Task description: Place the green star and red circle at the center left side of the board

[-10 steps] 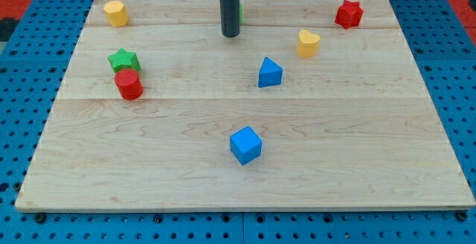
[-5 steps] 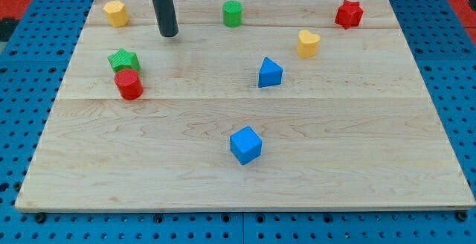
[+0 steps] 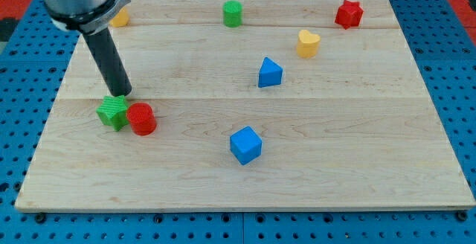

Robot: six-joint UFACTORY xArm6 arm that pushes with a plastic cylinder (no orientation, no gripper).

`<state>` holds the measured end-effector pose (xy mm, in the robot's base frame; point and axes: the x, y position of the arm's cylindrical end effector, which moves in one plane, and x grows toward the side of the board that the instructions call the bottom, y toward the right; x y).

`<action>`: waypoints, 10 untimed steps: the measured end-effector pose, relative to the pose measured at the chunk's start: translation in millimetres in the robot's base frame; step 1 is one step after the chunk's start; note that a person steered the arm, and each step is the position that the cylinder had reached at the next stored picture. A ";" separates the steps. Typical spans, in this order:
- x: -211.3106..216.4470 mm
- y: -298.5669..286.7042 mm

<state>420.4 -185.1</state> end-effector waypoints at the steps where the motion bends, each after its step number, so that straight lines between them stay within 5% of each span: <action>1: -28.9 24.8; 3: 58.4 76.9; 5: 105.4 24.0; 7: 40.3 -18.4; 8: 60.1 -10.5; 10: 26.8 -28.9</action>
